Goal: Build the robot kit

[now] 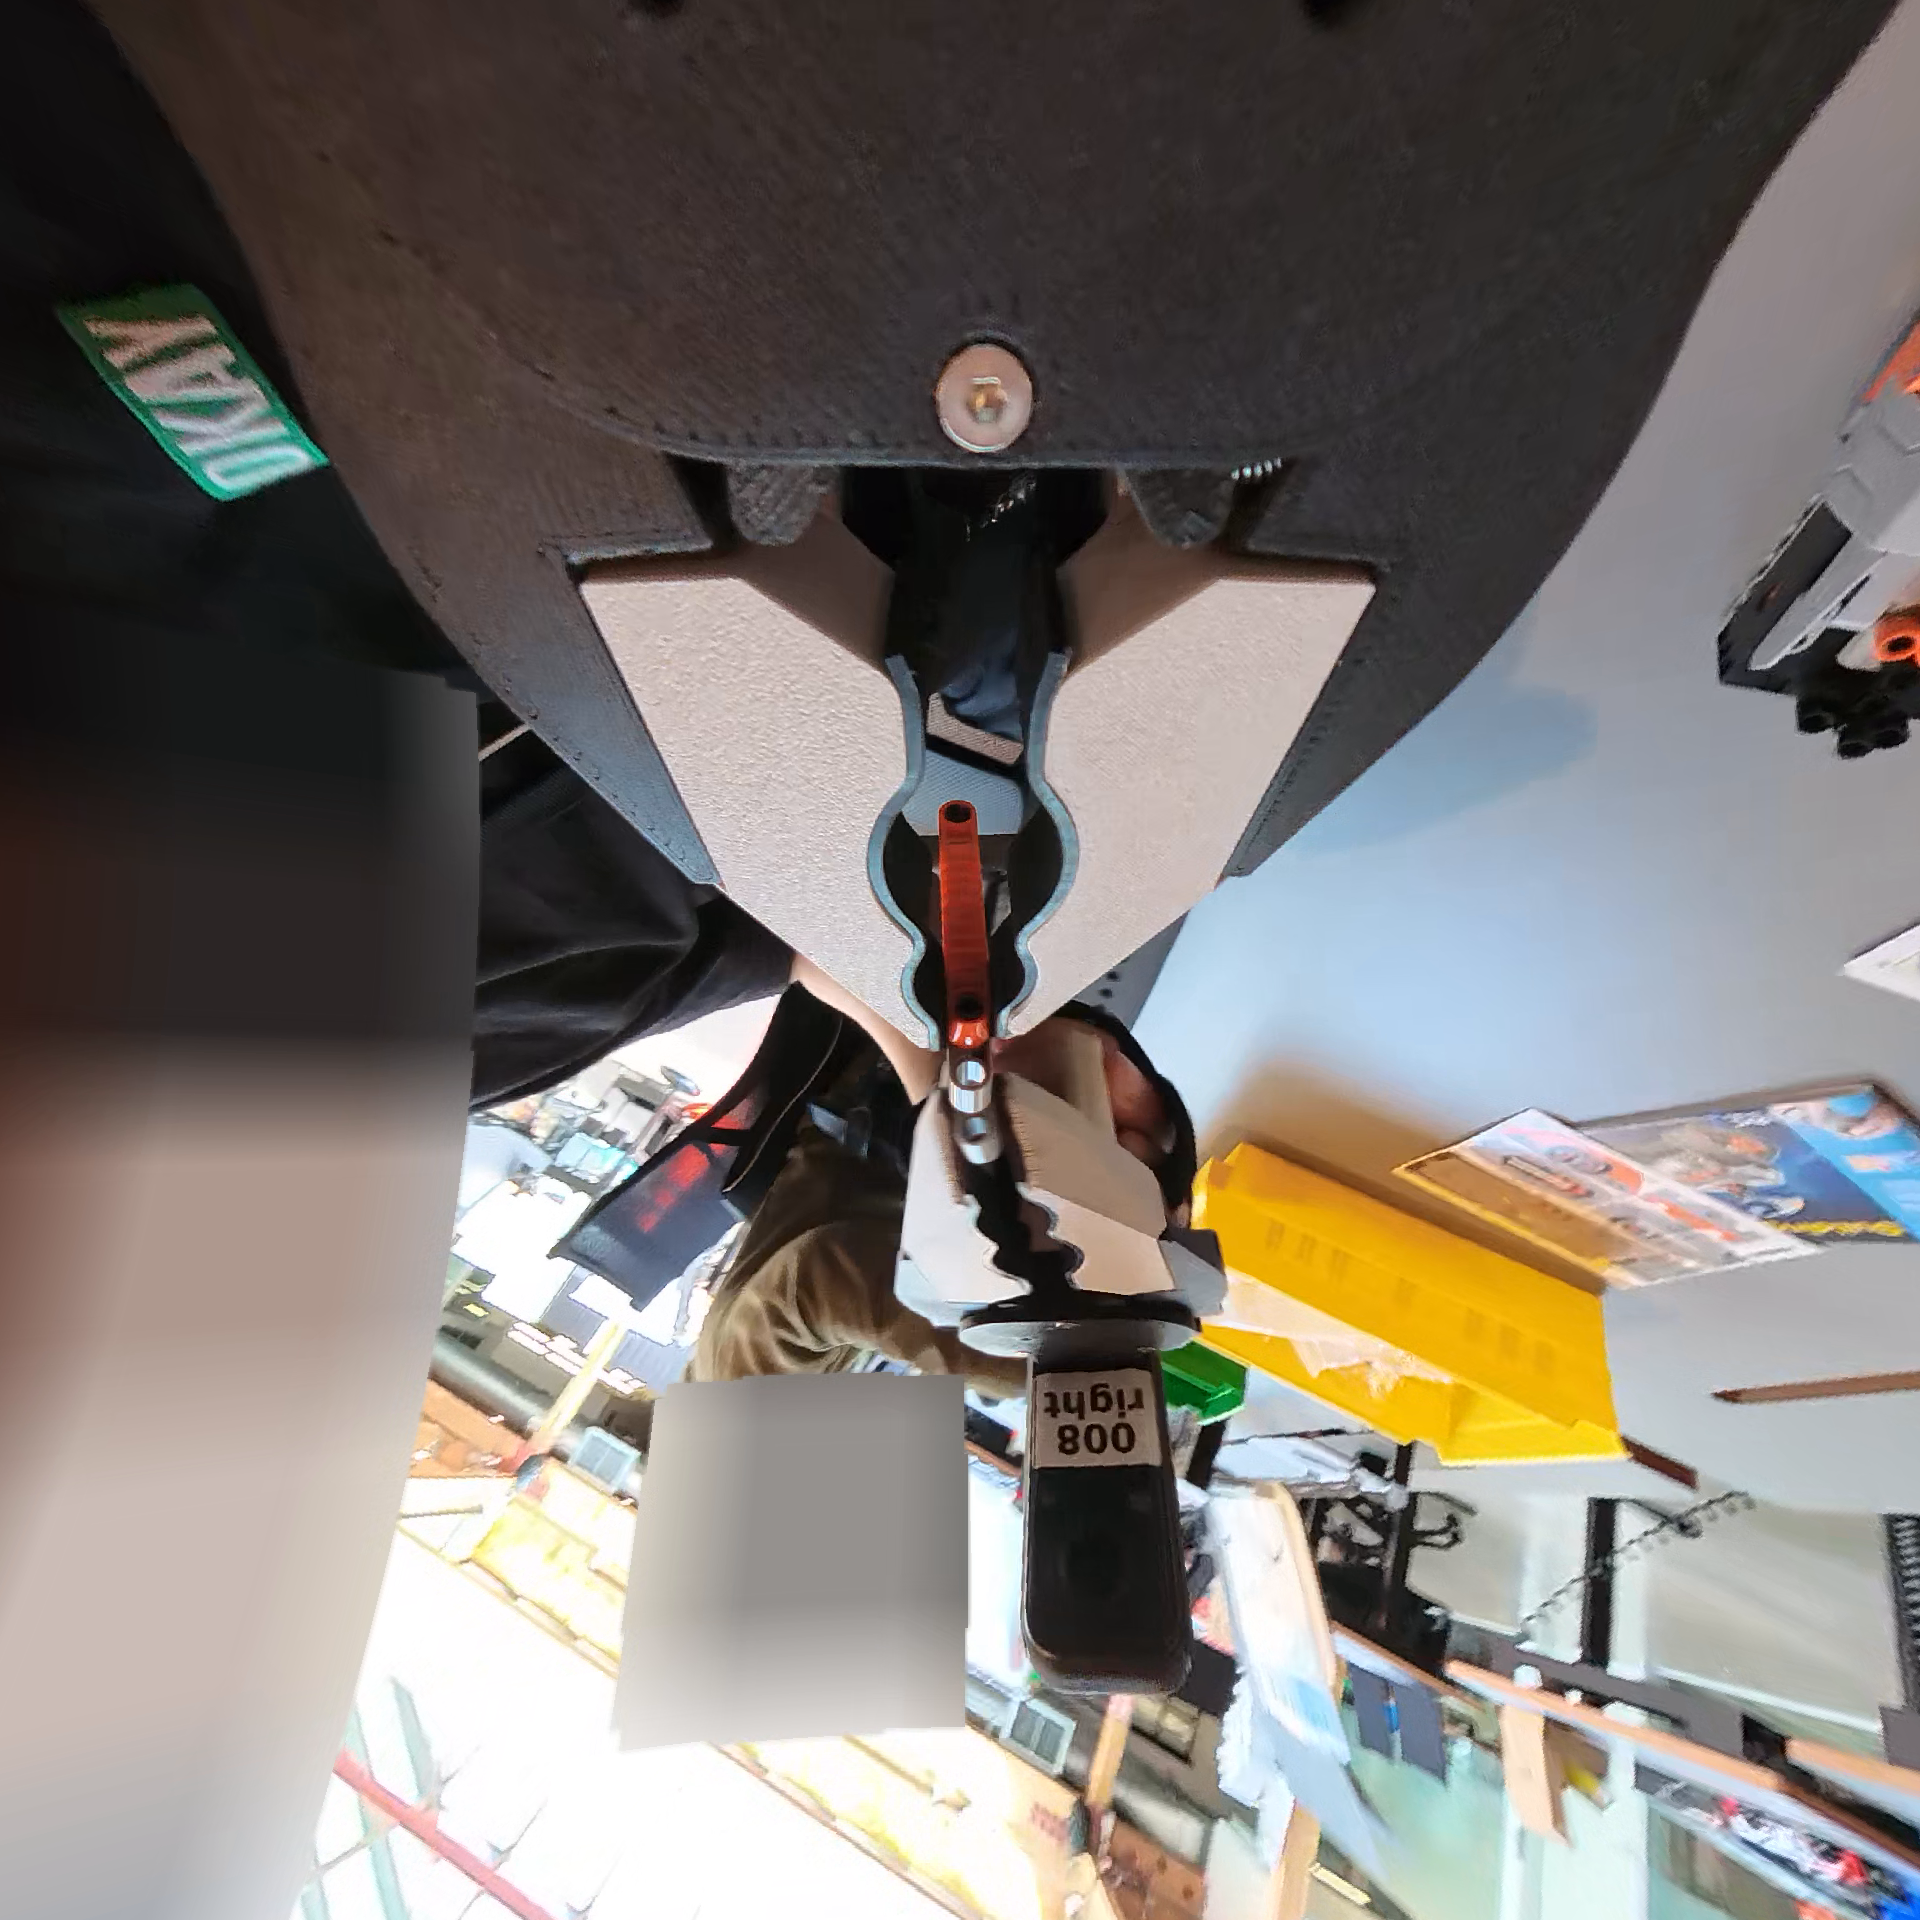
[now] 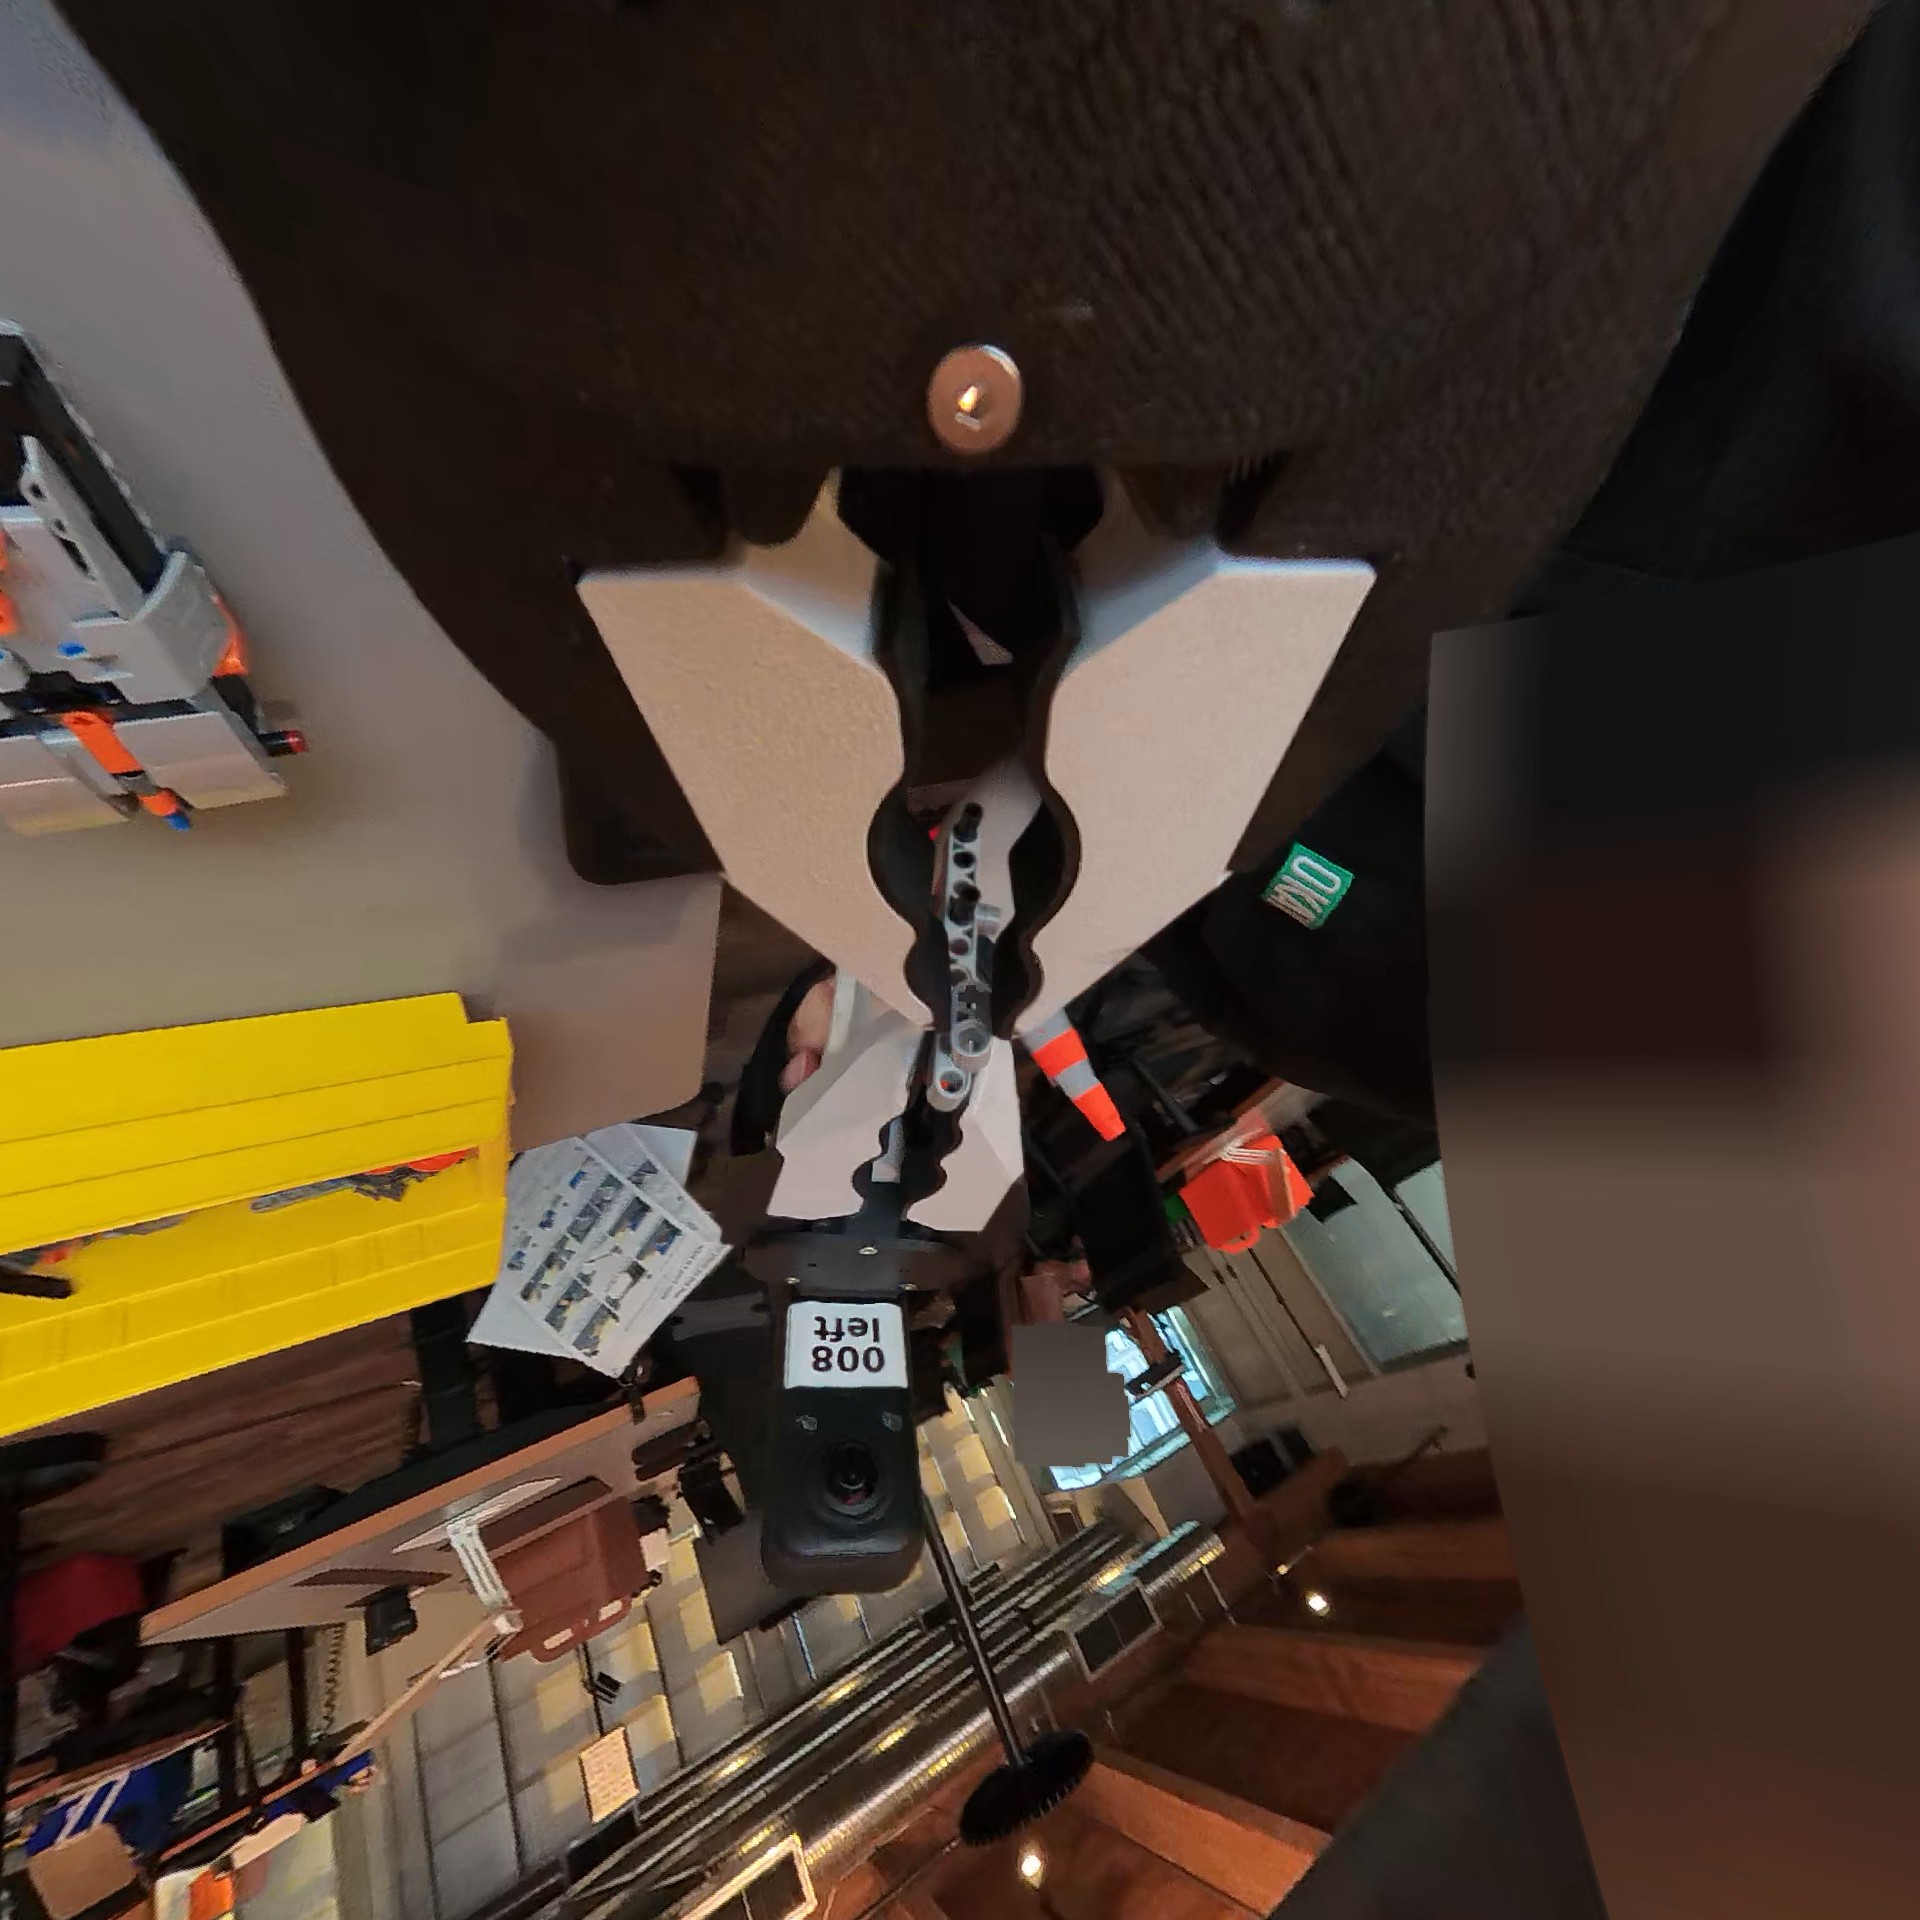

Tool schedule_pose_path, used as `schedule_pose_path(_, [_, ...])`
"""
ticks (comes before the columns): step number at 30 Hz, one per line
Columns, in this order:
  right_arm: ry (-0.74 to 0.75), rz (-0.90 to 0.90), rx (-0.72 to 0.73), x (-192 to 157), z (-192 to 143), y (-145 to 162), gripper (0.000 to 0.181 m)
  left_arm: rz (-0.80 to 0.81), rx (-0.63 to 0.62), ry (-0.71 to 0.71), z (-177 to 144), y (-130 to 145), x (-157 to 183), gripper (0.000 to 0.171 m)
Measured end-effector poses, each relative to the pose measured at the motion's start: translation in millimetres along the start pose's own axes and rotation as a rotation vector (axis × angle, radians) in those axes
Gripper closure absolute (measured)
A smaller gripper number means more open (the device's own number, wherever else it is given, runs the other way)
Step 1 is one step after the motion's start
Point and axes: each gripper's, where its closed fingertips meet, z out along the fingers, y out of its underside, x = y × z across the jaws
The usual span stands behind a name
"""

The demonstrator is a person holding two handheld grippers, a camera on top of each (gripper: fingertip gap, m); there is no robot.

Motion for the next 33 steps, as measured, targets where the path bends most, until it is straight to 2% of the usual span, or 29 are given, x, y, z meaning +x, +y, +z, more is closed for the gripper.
schedule_pose_path(14, [-0.060,0.080,0.052,5,-3,1,0.176,-0.023,0.000,-0.008,7,1,-4,0.166])
schedule_pose_path(28, [-0.047,0.143,0.050,13,-1,5,0.176,0.024,-0.040,-0.135,4,6,-13,0.166])
schedule_pose_path(33, [0.004,0.057,0.037,14,0,7,0.176,0.026,-0.051,-0.157,4,7,-14,0.166])
